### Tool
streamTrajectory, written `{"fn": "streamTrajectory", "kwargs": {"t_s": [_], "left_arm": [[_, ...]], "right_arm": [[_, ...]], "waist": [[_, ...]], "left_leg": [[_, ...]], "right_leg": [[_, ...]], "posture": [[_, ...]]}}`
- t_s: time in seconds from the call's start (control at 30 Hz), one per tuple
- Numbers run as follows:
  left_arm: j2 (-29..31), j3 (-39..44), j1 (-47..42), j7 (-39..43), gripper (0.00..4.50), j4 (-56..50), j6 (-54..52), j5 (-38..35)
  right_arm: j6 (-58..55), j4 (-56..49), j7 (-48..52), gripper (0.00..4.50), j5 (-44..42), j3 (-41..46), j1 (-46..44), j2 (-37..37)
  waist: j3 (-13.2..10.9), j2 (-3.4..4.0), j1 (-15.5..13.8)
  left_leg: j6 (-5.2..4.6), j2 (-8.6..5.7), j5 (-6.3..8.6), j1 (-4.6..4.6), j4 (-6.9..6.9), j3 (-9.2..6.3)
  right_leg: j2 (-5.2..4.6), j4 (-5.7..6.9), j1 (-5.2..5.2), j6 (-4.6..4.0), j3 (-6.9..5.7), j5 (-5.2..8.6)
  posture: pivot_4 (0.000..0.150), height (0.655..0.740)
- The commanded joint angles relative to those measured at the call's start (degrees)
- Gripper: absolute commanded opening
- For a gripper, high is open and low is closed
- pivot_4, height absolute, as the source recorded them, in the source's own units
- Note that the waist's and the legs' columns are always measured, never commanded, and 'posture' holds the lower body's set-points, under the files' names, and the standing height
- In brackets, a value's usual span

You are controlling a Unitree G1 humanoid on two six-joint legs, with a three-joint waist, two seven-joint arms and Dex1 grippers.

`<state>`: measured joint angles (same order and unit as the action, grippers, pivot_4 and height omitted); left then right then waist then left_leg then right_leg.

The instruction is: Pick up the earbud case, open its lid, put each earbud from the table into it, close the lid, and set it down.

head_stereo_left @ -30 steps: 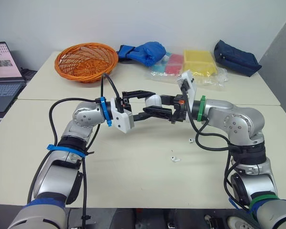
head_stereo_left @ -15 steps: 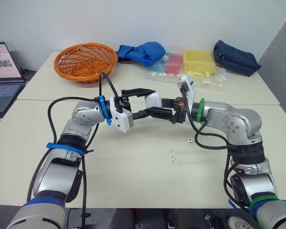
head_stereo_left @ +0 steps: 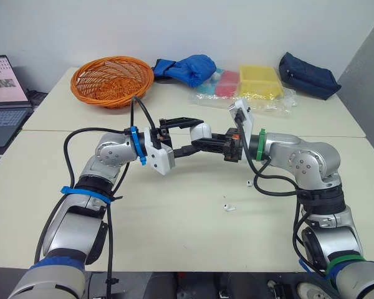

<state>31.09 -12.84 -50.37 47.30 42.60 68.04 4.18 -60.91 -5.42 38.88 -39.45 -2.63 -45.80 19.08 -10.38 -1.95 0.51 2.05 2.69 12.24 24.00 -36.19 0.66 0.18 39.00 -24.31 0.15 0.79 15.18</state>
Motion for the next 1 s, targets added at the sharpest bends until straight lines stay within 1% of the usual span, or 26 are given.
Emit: {"fn": "streamTrajectory", "kwargs": {"t_s": [0.03, 0.07, 0.1, 0.17, 0.2, 0.27, 0.33, 0.37, 0.43, 0.47, 0.5, 0.53, 0.57, 0.6, 0.63, 0.67, 0.77, 0.87, 0.9, 1.0], "left_arm": [[1.00, -1.05, -1.44, 1.39, 3.14, -2.37, 0.21, -3.40], [1.08, -1.13, -1.45, 1.71, 3.56, -2.59, -0.07, -4.04], [1.31, -1.24, -1.76, 2.74, 3.77, -3.11, -1.20, -5.41], [1.70, -1.33, -2.47, 4.79, 4.41, -3.96, -3.24, -8.03], [2.06, -1.33, -2.63, 5.96, 4.49, -4.63, -4.49, -9.21], [2.71, -1.44, -2.48, 8.50, 4.50, -6.17, -6.70, -11.55], [4.71, -1.84, -2.19, 14.88, 4.50, -9.57, -14.21, -16.43], [5.25, -1.78, -1.88, 16.80, 4.50, -11.00, -16.67, -17.84], [6.15, -1.26, -2.10, 19.86, 4.50, -12.81, -24.96, -19.48], [6.84, -1.38, -3.88, 21.38, 4.50, -13.50, -36.09, -20.48], [7.32, -1.38, -5.13, 22.40, 4.50, -14.23, -44.41, -21.12], [8.27, -2.62, -7.16, 24.87, 4.50, -15.51, -55.73, -21.23], [8.92, -3.38, -8.44, 26.64, 4.50, -16.76, -63.71, -21.13], [9.21, -4.00, -9.39, 28.35, 4.50, -18.07, -68.40, -20.74], [9.66, -4.71, -9.95, 30.94, 4.50, -19.49, -71.23, -20.40], [9.91, -4.78, -9.86, 33.18, 4.50, -20.83, -71.20, -20.21], [9.48, -4.36, -9.75, 35.02, 4.50, -21.97, -71.99, -18.72], [8.56, -3.41, -9.05, 36.08, 3.90, -21.79, -70.66, -18.26], [8.73, -3.55, -8.63, 37.06, 3.61, -22.32, -71.22, -18.32], [7.89, -4.45, -8.38, 35.95, 2.68, -21.41, -70.10, -15.66]], "right_arm": [[1.69, -0.35, -0.02, 0.83, 0.01, 1.79, -0.38, 0.54], [1.60, -0.26, -0.07, 0.83, -0.14, 1.99, -0.41, 0.50], [1.80, 0.09, -0.27, 0.83, -0.08, 2.38, -0.49, 0.54], [2.61, 0.70, -0.40, 0.83, 0.35, 2.71, -0.57, 0.80], [2.88, 0.94, -0.66, 0.83, 0.46, 2.99, -0.58, 0.79], [3.73, 1.31, -0.95, 0.83, 1.11, 3.00, -0.51, 0.96], [10.53, 1.98, 0.50, 0.83, 7.97, -1.61, 0.63, 4.54], [12.60, 2.03, 1.04, 0.83, 9.93, -2.96, 1.10, 5.61], [15.87, 2.32, 1.43, 0.83, 12.71, -4.52, 1.65, 6.74], [19.23, 1.87, 2.37, 0.83, 16.23, -7.59, 2.04, 8.14], [21.79, 1.62, 3.17, 0.83, 18.91, -9.81, 2.33, 9.08], [24.42, 1.45, 3.29, 0.83, 22.03, -12.41, 2.45, 9.66], [26.22, 1.47, 3.35, 0.83, 24.13, -14.01, 2.51, 9.91], [27.09, 1.48, 3.11, 0.83, 25.30, -14.79, 2.41, 9.54], [27.47, 1.14, 3.01, 0.83, 25.98, -15.40, 2.31, 9.04], [27.25, 0.38, 2.83, 0.83, 26.22, -15.76, 2.32, 8.34], [27.45, -0.78, 2.67, 0.83, 28.05, -16.97, 2.11, 7.33], [27.10, -1.17, 2.29, 0.83, 29.32, -17.30, 2.00, 6.06], [26.61, -1.35, 2.09, 0.83, 28.99, -16.88, 2.12, 5.33], [25.56, -2.74, 2.26, 0.83, 28.67, -16.63, 3.04, 4.04]], "waist": [[0.00, 0.00, 0.01], [0.00, 0.00, 0.00], [0.00, 0.00, -0.01], [0.00, 0.00, 0.00], [0.00, 0.00, 0.00], [0.00, 0.00, 0.02], [0.00, 0.00, 0.14], [0.00, 0.00, 0.26], [0.00, 0.00, 0.48], [0.00, 0.00, 0.55], [0.00, 0.00, 0.66], [0.00, 0.00, 0.87], [0.00, 0.00, 1.11], [0.00, 0.01, 1.29], [0.00, 0.00, 1.35], [0.00, 0.01, 1.34], [-0.01, 0.01, 1.46], [-0.01, 0.01, 1.37], [-0.01, 0.01, 1.31], [-0.01, 0.01, 1.28]], "left_leg": [[0.00, 0.00, 0.00, 0.00, 0.00, 0.01], [0.00, 0.00, 0.00, -0.01, 0.00, 0.02], [0.00, 0.00, 0.00, -0.01, -0.01, 0.01], [0.00, 0.00, 0.00, 0.00, -0.02, 0.01], [0.00, 0.00, 0.00, 0.00, -0.03, 0.01], [0.00, 0.00, 0.00, 0.00, -0.04, 0.01], [0.00, 0.01, 0.00, -0.01, -0.04, 0.01], [0.00, 0.01, 0.00, -0.01, -0.04, 0.01], [0.00, 0.01, 0.00, -0.01, -0.04, 0.01], [0.00, 0.00, 0.00, -0.02, -0.04, 0.01], [0.00, 0.01, 0.00, -0.02, -0.05, 0.01], [0.00, 0.02, 0.00, 0.01, -0.13, -0.05], [0.00, 0.05, 0.00, 0.03, -0.17, -0.10], [0.00, 0.06, 0.00, 0.07, -0.24, -0.18], [0.00, 0.06, 0.00, 0.04, -0.24, -0.17], [0.00, 0.06, 0.00, 0.04, -0.24, -0.18], [0.00, 0.10, 0.00, -0.02, -0.23, -0.12], [0.00, 0.12, 0.00, -0.02, -0.23, -0.19], [0.00, 0.12, 0.00, -0.01, -0.24, -0.19], [0.00, 0.12, 0.00, -0.01, -0.31, -0.19]], "right_leg": [[0.00, 0.00, 0.00, 0.00, 0.00, 0.00], [0.00, 0.01, 0.00, 0.00, 0.00, 0.00], [0.00, 0.01, 0.00, 0.00, -0.01, 0.00], [0.00, 0.01, 0.01, 0.00, -0.01, 0.00], [0.00, 0.01, 0.02, 0.00, 0.00, 0.00], [0.01, 0.01, 0.02, 0.00, 0.00, 0.00], [0.05, 0.01, 0.02, 0.00, 0.00, 0.00], [0.05, 0.01, 0.02, 0.00, 0.01, 0.00], [0.06, -0.01, 0.02, 0.01, 0.00, 0.00], [0.07, 0.00, 0.02, 0.01, 0.00, 0.01], [0.09, 0.01, 0.02, 0.01, -0.01, 0.01], [0.13, 0.04, 0.02, 0.17, -0.02, 0.10], [0.19, 0.04, 0.02, 0.27, -0.04, 0.16], [0.23, 0.05, 0.02, 0.28, -0.05, 0.16], [0.25, 0.06, 0.02, 0.29, -0.06, 0.17], [0.26, 0.07, 0.02, 0.29, -0.07, 0.17], [0.30, 0.07, 0.02, 0.26, 0.02, 0.16], [0.31, 0.08, 0.02, 0.23, 0.03, 0.15], [0.31, 0.09, 0.02, 0.23, 0.04, 0.16], [0.30, 0.11, 0.04, 0.23, 0.06, 0.15]], "posture": [[0.150, 0.7400], [0.150, 0.7400], [0.150, 0.7400], [0.150, 0.7400], [0.150, 0.7400], [0.150, 0.7400], [0.150, 0.7400], [0.150, 0.7400], [0.150, 0.7400], [0.150, 0.7400], [0.150, 0.7400], [0.150, 0.7400], [0.150, 0.7400], [0.150, 0.7400], [0.150, 0.7400], [0.150, 0.7400], [0.150, 0.7400], [0.150, 0.7400], [0.150, 0.7400], [0.150, 0.7400]]}}
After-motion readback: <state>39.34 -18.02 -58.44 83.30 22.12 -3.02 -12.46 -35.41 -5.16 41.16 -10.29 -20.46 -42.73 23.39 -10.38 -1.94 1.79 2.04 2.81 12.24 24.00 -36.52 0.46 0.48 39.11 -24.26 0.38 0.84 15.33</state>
